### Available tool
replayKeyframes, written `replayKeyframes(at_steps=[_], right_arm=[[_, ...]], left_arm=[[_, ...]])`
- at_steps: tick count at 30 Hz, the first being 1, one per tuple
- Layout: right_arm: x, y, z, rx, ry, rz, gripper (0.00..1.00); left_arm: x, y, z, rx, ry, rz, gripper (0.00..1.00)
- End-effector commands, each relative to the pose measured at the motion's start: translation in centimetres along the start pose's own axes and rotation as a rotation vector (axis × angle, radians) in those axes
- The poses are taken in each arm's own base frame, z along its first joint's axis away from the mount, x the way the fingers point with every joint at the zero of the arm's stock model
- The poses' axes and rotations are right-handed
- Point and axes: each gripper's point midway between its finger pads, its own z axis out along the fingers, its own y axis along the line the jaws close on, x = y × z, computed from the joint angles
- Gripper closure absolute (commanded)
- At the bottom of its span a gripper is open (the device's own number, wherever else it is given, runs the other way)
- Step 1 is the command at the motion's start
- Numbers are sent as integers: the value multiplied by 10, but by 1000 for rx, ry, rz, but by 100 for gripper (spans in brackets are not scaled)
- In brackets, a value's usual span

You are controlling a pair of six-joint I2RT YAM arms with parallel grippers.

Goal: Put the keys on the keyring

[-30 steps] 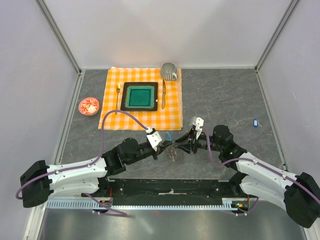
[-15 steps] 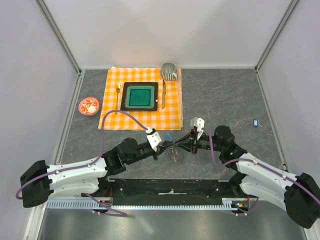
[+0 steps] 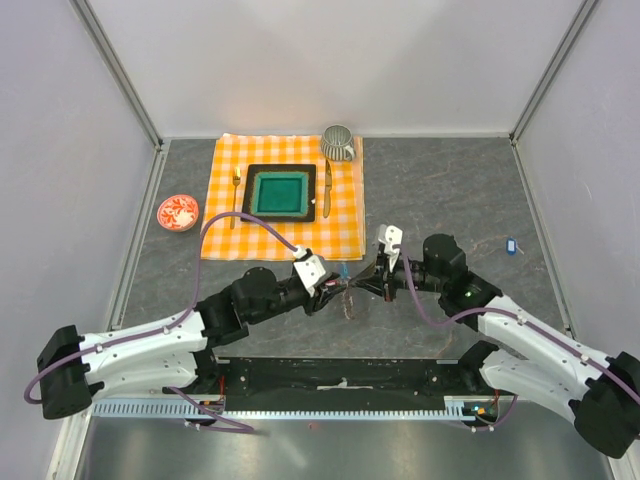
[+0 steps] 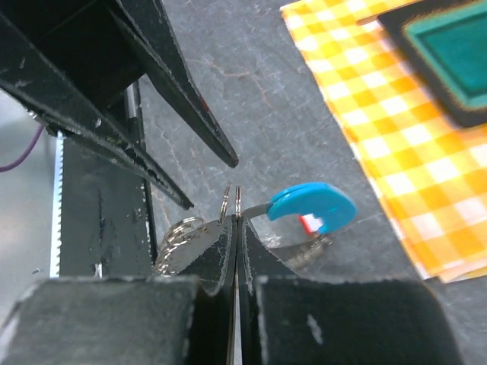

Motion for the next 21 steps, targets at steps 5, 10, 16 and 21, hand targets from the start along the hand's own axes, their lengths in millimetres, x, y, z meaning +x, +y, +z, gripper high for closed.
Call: replayKeyframes(at_steps=[5, 10, 16, 21], right_arm=[[-45, -16, -16, 88, 187, -202, 100], [-47, -31, -24, 148, 320, -249, 100], [-44, -31, -14, 159, 306, -229, 100], [-36, -9, -9, 49, 245, -197, 100]], left_arm=[[-36, 1, 1, 73, 68, 75, 46], [-43, 13, 3, 92, 34, 16, 46], [-42, 29, -2, 1, -55, -46, 45], [-30, 25, -2, 8, -78, -101, 46]])
